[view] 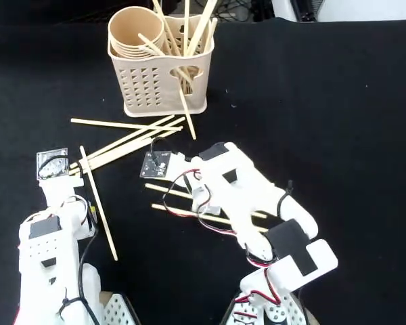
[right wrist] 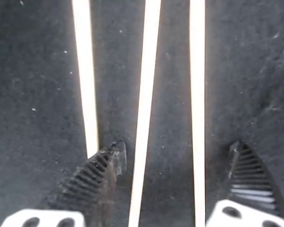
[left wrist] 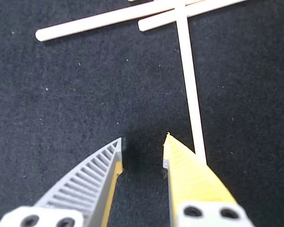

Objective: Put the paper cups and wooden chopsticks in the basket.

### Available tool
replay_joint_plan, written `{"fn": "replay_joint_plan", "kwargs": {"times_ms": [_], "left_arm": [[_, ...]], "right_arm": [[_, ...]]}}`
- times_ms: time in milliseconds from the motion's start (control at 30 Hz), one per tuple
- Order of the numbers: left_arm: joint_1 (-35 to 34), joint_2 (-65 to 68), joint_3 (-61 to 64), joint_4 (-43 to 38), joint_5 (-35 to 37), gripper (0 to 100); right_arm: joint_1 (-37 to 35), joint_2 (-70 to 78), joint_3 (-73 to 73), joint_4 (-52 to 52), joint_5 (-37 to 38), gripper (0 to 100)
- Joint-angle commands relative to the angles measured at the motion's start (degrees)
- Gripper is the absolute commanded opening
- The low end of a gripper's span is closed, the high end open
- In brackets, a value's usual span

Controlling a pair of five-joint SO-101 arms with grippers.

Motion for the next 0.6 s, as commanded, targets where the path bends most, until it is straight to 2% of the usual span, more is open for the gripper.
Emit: {"fn": "replay_joint_plan", "kwargs": {"times_ms": [0, 167, 567], "left_arm": [[0.48, -1.05, -0.31, -0.97, -0.35, 16], [0.48, -1.05, -0.31, -0.97, -0.35, 16], [0.57, -1.05, -0.31, -0.97, -0.35, 16]], "right_arm": [[0.35, 0.04, -0.84, 1.49, 0.00, 25.0], [0.18, 0.04, -0.84, 3.34, -0.35, 1.5], [0.26, -1.98, -1.01, 3.87, -1.05, 2.4]]}}
